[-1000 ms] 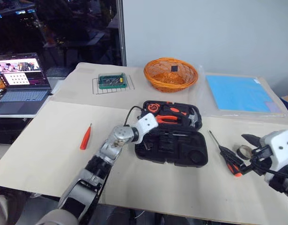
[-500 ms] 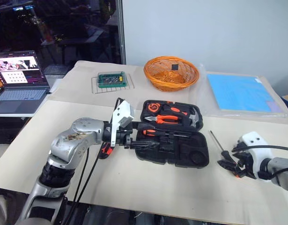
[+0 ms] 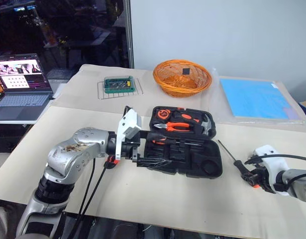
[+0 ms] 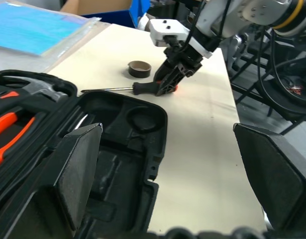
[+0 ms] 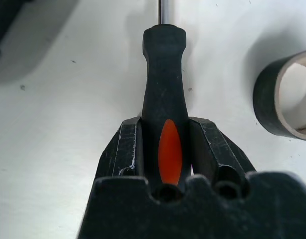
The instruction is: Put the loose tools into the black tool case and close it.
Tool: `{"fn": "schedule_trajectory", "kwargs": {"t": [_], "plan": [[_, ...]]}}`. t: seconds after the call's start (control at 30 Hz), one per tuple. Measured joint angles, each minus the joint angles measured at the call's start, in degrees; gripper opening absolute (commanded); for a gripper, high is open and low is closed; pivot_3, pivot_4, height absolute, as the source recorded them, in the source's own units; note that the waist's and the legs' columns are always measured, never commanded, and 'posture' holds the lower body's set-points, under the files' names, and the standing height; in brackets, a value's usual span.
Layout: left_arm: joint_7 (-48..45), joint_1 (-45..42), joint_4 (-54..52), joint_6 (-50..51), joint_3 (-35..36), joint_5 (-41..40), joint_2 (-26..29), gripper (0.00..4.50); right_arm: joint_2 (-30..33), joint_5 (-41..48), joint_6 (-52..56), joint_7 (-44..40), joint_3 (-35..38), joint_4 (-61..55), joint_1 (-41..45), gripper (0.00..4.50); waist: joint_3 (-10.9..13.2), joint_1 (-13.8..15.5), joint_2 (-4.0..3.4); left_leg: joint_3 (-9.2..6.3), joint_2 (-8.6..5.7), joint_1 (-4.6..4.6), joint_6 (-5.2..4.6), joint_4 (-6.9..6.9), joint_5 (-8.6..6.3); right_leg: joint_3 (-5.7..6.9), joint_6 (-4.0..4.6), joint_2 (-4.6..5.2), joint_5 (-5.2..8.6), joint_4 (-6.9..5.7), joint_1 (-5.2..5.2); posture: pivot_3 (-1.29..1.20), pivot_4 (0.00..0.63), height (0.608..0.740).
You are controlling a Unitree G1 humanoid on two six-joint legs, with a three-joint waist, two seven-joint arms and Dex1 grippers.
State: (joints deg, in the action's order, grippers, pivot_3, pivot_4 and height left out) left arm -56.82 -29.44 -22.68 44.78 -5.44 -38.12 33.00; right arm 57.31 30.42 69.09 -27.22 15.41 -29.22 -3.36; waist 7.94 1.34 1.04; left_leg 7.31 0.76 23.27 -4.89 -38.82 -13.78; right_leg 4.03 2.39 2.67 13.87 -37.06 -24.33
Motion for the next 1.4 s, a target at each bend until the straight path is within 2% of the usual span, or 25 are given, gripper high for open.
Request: {"fn": "schedule_trajectory", "kwargs": {"t": [0.13, 0.2, 0.27, 0.33, 0.43, 0.53, 0.63, 0.73, 0.97, 1.2, 1.27, 1.3, 1.4], "plan": [[2.1, 1.8, 0.0, -3.0, 2.0, 0.4, -1.1, 4.50, 0.2, 2.6, 2.0, -1.2, 3.2, -5.3, 5.1, 0.99, 0.1, -0.9, 0.05, 0.00, 0.00, -0.07, 0.00, 0.01, -0.01, -0.05, -0.01, -0.01, -0.01, -0.02, 0.01, 0.00, 0.150, 0.740], [2.0, 2.5, -0.5, -1.2, 3.7, -1.9, 1.0, 4.50, 4.3, 3.2, 1.7, -3.0, 0.5, -6.8, 12.2, 0.99, 0.3, -1.3, -0.16, 0.01, 0.00, -0.08, 0.02, 0.00, 0.00, -0.07, -0.03, 0.00, -0.03, -0.05, -0.02, 0.00, 0.150, 0.740], [1.8, 3.5, -1.7, 0.3, 5.9, -4.1, 3.1, 4.50, 10.3, 0.8, -1.8, -5.8, -4.9, -6.2, 17.7, 0.99, 0.4, -1.2, -0.16, -0.02, 0.01, -0.13, 0.42, 0.07, -0.21, -0.01, 0.02, -0.01, 0.00, -0.02, -0.05, 0.00, 0.150, 0.740], [1.7, 5.1, -3.4, 0.7, 7.8, -5.8, 4.7, 4.50, 12.4, -4.3, -8.4, -10.1, -14.2, -2.6, 25.7, 0.99, 0.4, -1.1, -0.07, -0.04, 0.01, -0.13, 0.43, 0.08, -0.20, 0.01, 0.08, -0.01, 0.03, 0.01, -0.04, 0.00, 0.150, 0.740], [1.5, 7.2, -5.0, 1.1, 8.9, -7.3, 6.2, 4.50, 9.8, -10.0, -17.5, -17.4, -26.1, 3.4, 33.6, 0.99, 0.5, -1.0, -0.03, 0.05, 0.00, -0.04, 0.43, 0.06, 0.02, -0.02, 0.08, 0.00, 0.04, 0.06, -0.09, 0.00, 0.150, 0.740], [1.0, 9.5, -5.9, 1.5, 9.9, -7.8, 9.0, 4.50, 5.3, -16.4, -28.4, -25.0, -36.4, 9.9, 37.2, 0.99, 0.5, -0.6, 0.07, 0.09, 0.00, 0.05, 0.41, 0.05, 0.13, -0.02, 0.03, 0.01, 0.09, 0.09, -0.12, 0.00, 0.150, 0.740], [0.9, 11.1, -6.5, 1.5, 11.0, -8.1, 10.8, 4.50, 1.4, -22.4, -36.9, -28.5, -42.0, 18.7, 39.0, 0.99, 0.7, -0.4, 0.09, 0.17, -0.04, 0.13, 0.37, -0.01, 0.11, -0.01, 0.01, 0.14, 0.07, 0.11, -0.14, 0.00, 0.150, 0.740], [1.0, 12.6, -7.7, 1.5, 11.2, -8.6, 11.6, 4.50, 0.3, -26.1, -42.6, -31.8, -42.6, 24.3, 40.6, 0.99, 0.8, -0.5, 0.07, 0.30, -0.12, 0.10, 0.33, -0.02, 0.09, 0.04, 0.04, 0.35, 0.00, 0.08, -0.15, 0.00, 0.150, 0.740], [1.0, 14.3, -8.0, 0.3, 12.1, -9.0, 12.3, 4.50, 0.0, -31.1, -49.9, -37.5, -43.2, 28.5, 40.8, 0.99, 0.9, -0.7, 0.11, 0.31, -0.11, -0.04, 0.64, -0.01, -0.06, 0.09, 0.15, 0.41, -0.06, 0.00, -0.10, 0.00, 0.150, 0.740], [0.4, 15.8, -8.0, -1.4, 12.4, -8.9, 12.8, 4.50, -1.2, -33.7, -51.0, -40.2, -42.1, 29.7, 40.8, 0.99, 0.9, -0.7, 0.11, 0.31, -0.11, -0.06, 0.73, 0.01, -0.11, 0.11, 0.30, 0.44, -0.13, 0.00, -0.10, 0.00, 0.150, 0.740], [0.3, 15.9, -8.0, -1.9, 12.4, -8.8, 12.9, 4.50, -2.1, -34.2, -50.3, -40.7, -41.8, 29.9, 40.9, 1.99, 0.9, -0.7, 0.11, 0.31, -0.10, -0.05, 0.73, 0.01, -0.11, 0.12, 0.32, 0.44, -0.14, 0.00, -0.10, 0.00, 0.150, 0.740], [0.3, 15.9, -8.0, -2.2, 12.4, -8.7, 13.1, 4.50, -2.6, -34.4, -49.9, -41.0, -41.6, 29.9, 41.0, 2.19, 0.9, -0.7, 0.10, 0.31, -0.11, -0.06, 0.74, 0.01, -0.11, 0.12, 0.32, 0.44, -0.14, 0.00, -0.10, 0.00, 0.150, 0.740], [0.4, 15.8, -8.0, -2.3, 12.4, -8.6, 13.2, 4.50, -4.0, -34.1, -49.0, -41.4, -40.5, 30.0, 41.1, 3.19, 0.9, -0.7, 0.10, 0.30, -0.10, -0.07, 0.75, 0.01, -0.12, 0.14, 0.34, 0.44, -0.14, -0.02, -0.10, 0.00, 0.150, 0.740]]}}
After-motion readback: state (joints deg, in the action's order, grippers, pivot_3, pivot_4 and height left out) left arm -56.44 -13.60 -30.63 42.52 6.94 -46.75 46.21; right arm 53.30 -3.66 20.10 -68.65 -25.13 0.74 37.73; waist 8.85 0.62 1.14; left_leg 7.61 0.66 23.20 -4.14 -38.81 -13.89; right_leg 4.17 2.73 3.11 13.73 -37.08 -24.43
